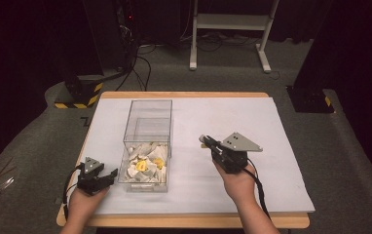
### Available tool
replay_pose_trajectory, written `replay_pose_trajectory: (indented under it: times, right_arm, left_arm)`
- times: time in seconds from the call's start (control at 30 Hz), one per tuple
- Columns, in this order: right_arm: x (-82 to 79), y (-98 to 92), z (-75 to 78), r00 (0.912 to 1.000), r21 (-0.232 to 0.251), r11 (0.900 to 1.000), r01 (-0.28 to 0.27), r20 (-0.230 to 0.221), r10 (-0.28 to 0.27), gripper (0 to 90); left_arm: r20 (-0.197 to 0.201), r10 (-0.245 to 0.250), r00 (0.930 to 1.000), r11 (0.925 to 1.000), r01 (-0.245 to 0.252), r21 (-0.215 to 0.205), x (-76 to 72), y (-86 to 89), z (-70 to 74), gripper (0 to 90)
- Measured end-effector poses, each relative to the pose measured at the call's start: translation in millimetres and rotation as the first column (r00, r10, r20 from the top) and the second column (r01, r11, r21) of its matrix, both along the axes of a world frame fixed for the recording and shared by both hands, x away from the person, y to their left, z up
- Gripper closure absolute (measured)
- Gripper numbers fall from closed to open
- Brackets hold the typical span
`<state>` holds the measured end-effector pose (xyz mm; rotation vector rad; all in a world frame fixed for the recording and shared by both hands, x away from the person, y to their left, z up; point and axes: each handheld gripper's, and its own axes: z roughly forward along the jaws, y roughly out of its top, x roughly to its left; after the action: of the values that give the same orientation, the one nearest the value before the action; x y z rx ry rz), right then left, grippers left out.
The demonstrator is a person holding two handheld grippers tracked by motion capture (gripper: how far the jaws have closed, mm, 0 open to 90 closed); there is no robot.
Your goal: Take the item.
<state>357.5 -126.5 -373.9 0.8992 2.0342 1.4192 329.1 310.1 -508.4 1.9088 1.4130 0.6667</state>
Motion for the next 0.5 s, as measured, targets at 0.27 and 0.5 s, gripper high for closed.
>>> replay_pose_trajectory:
  times: [0.27,0.5]
  right_arm:
    - [4.7,-15.1,-0.4,0.9991,0.009,0.999,0.042,-0.004,-0.042,88.5]
    - [7.1,-26.4,-2.5,0.9972,0.006,0.997,0.075,-0.007,-0.075,88.5]
  left_arm:
    - [0.000,0.000,1.0000,1.0000,0.000,0.000,0.0,0.0,0.0,38.5]
    - [0.000,0.000,1.0000,1.0000,0.000,0.001,-0.1,-0.2,0.0,38.6]
